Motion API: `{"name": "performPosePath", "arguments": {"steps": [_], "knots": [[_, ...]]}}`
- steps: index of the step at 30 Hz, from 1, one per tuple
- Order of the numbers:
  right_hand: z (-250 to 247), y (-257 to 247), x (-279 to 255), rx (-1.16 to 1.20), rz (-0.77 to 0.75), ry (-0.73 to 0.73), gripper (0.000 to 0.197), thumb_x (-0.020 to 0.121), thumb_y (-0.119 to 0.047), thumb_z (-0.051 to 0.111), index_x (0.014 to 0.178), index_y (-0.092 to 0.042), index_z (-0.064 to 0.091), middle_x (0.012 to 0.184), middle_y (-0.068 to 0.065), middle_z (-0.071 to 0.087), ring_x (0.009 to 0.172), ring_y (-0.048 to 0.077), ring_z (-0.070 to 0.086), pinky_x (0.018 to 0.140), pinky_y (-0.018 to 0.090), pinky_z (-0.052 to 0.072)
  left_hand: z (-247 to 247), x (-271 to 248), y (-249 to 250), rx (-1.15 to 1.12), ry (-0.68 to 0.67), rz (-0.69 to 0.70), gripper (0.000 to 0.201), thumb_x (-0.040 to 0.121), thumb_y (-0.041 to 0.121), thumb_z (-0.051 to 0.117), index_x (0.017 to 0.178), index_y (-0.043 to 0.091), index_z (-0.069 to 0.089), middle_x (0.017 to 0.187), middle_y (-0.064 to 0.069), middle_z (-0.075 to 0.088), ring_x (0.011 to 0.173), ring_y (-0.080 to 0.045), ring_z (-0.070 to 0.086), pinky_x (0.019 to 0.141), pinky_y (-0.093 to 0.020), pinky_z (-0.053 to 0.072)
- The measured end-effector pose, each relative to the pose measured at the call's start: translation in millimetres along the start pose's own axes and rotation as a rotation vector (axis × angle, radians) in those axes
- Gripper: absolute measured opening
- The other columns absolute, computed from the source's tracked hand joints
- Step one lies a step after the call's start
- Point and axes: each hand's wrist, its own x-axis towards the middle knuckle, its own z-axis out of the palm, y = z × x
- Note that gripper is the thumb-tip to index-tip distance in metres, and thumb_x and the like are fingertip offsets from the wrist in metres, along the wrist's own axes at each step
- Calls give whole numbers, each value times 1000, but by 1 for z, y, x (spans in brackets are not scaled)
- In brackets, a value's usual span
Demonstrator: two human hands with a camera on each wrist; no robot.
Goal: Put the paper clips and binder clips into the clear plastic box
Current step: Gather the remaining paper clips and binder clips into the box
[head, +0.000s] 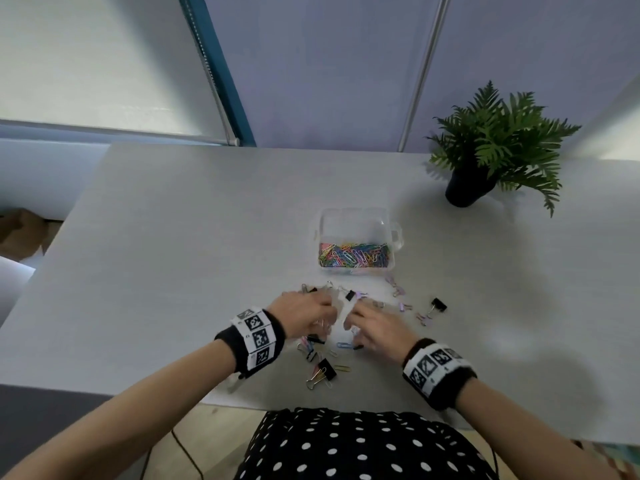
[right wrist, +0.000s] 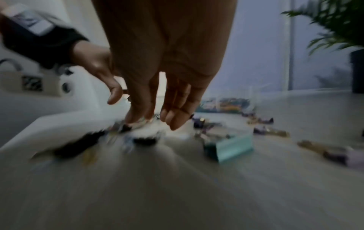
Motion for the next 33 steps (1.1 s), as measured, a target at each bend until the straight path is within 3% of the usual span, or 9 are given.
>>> {"name": "performPosePath", "arguments": {"steps": [4, 9, 11, 14, 16, 19, 23, 28, 33], "knots": [[21, 3, -10, -55, -68, -80, 16, 77, -11, 59, 90, -14, 51, 99, 12, 50, 93, 27, 49, 64, 36, 44, 27, -9, 2, 127, -105, 4, 40, 85, 23, 58, 121, 19, 42, 130, -6, 38, 119, -23, 44, 78, -40, 51], [13, 8, -3, -22, 31, -72, 9, 80, -6, 54, 89, -6, 53, 105, 11, 48, 95, 25, 47, 72, 41, 45, 24, -2, 1, 119, -9, 11, 22, 89, 10, 47, 110, 15, 49, 115, -6, 51, 109, -24, 50, 75, -39, 50], [10, 14, -4, -36, 63, -27, 9, 82, -4, 51, 90, -5, 53, 106, 12, 48, 96, 26, 47, 71, 41, 45, 18, 3, 2, 99, 8, 6, 24, 90, 10, 45, 114, 15, 48, 116, -6, 53, 110, -24, 49, 78, -38, 49], [10, 25, -8, -127, 72, 101, 13, 74, 3, 58, 84, -6, 55, 98, 12, 53, 96, 26, 47, 61, 40, 49, 14, 7, -3, 56, -42, -20, 31, 88, 14, 52, 119, 14, 47, 123, -6, 49, 115, -23, 45, 84, -43, 49], [10, 26, -10, -166, 39, 159, 20, 66, 0, 68, 80, -9, 56, 91, 10, 56, 92, 21, 43, 57, 37, 51, 15, 8, -8, 26, -70, -14, 34, 86, 13, 57, 119, 13, 47, 124, -7, 46, 115, -24, 45, 85, -43, 49], [15, 17, -11, -150, -75, 103, 22, 69, -8, 69, 85, -14, 56, 90, 6, 57, 88, 20, 47, 59, 34, 49, 16, 8, -11, -3, -107, 17, 39, 83, 8, 59, 120, 12, 47, 126, -8, 43, 115, -25, 46, 90, -41, 47], [29, 7, -10, -164, -174, 33, 25, 67, -16, 71, 79, -17, 49, 78, 4, 55, 74, 20, 53, 44, 31, 44, 15, 6, -9, 5, -51, 74, 37, 81, 14, 62, 117, 12, 50, 122, -8, 46, 113, -23, 45, 91, -36, 42], [37, 9, -3, -134, -73, -76, 8, 79, -16, 57, 79, -15, 49, 85, 10, 56, 84, 29, 54, 59, 45, 49, 21, -1, -10, 116, 33, 154, 19, 76, 12, 64, 93, 16, 56, 104, -6, 56, 101, -25, 52, 88, -35, 44], [33, -8, 0, -47, -111, -132, 13, 84, -12, 46, 96, -16, 50, 99, 9, 57, 91, 25, 53, 73, 40, 48, 26, -5, -12, 152, 87, 159, 15, 71, 23, 67, 81, 25, 56, 90, 2, 59, 90, -19, 57, 80, -28, 50]]}}
